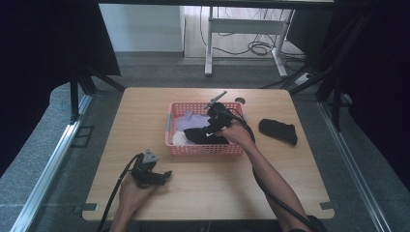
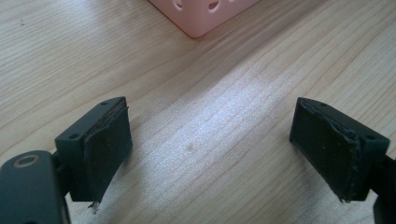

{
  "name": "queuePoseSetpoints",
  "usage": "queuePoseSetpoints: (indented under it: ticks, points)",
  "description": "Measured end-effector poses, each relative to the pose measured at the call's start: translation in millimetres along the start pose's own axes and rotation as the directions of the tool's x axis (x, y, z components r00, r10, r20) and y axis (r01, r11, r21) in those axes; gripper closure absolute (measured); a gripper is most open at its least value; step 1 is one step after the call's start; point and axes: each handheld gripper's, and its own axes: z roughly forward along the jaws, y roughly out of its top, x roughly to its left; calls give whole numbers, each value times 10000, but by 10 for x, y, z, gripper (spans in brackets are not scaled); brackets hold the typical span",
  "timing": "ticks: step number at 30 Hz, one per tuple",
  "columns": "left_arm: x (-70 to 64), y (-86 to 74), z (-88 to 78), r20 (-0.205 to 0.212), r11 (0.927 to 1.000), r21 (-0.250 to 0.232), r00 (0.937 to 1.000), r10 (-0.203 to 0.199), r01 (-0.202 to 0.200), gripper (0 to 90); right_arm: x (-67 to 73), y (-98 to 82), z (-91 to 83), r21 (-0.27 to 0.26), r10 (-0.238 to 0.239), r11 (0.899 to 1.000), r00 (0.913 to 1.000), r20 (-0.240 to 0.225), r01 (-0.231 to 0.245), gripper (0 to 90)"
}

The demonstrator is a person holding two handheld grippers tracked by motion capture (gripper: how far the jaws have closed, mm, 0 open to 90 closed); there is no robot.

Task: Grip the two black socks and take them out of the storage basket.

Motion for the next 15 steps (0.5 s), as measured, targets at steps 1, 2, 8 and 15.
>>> queuePoseSetpoints:
  ticks: [1,2,8,15]
  points:
    - [0,0,0,0,10000,0,10000,0,0,125,16,18,40,32,-48,10000,10000,-77,48,435]
    - [0,0,0,0,10000,-1,10000,3,-3,125,31,36,83,72,-125,9999,9998,-123,126,438]
    - [0,0,0,-2,10000,-2,10000,-2,2,124,122,126,321,249,-363,9990,9978,-546,377,443]
    - [0,0,0,0,10000,-3,10000,-1,1,124,196,180,537,616,-738,9948,9919,-1033,805,443]
